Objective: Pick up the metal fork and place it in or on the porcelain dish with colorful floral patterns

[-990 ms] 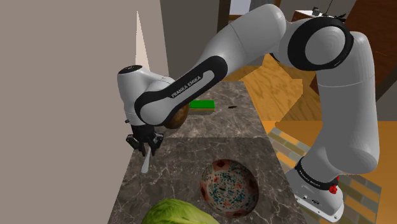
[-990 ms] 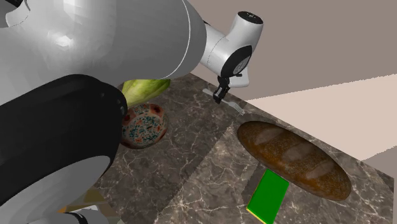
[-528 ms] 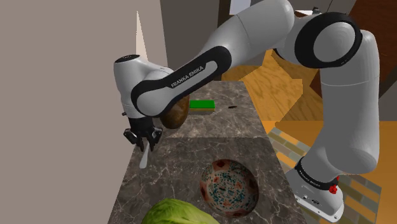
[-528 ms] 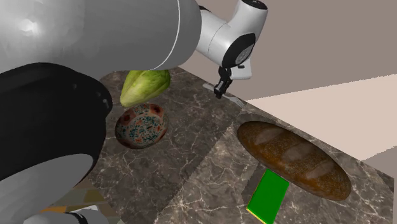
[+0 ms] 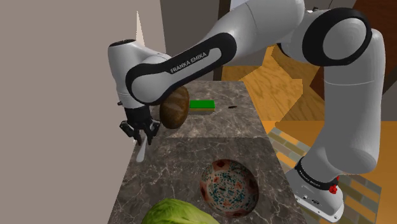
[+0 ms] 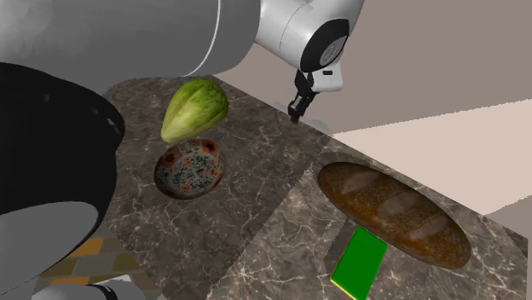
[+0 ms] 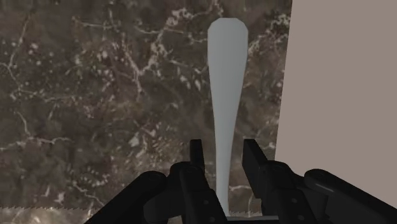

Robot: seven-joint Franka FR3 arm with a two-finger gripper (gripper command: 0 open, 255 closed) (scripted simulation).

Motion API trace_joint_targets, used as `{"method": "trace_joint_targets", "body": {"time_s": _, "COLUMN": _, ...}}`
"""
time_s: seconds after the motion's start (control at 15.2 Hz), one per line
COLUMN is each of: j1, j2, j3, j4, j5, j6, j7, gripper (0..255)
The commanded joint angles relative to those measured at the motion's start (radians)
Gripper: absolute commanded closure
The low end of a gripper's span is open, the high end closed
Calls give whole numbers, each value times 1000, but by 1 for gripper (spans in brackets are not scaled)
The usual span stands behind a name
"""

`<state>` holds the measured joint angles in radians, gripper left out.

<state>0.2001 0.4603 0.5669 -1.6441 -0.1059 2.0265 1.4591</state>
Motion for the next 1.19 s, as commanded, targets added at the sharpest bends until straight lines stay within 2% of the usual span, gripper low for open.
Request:
{"method": "trace_joint_targets", "body": {"time_s": 0.0, "j1": -2, "j2": -14, "j3": 4, "j4": 13, "j5": 7, "j6": -25, "j7": -1, "gripper": 255}}
{"method": "trace_joint_targets", "body": {"time_s": 0.53, "j1": -4, "j2": -41, "j3": 13, "j4": 72, "j5": 22, "j6": -107, "j7": -2, "gripper": 255}}
{"method": "trace_joint_targets", "body": {"time_s": 0.86, "j1": -69, "j2": -255, "j3": 58, "j4": -214, "j5": 136, "j6": -9, "j7": -34, "gripper": 255}}
{"method": "trace_joint_targets", "body": {"time_s": 1.12, "j1": -92, "j2": -428, "j3": 81, "j4": -405, "j5": 250, "j6": 38, "j7": -81, "gripper": 255}}
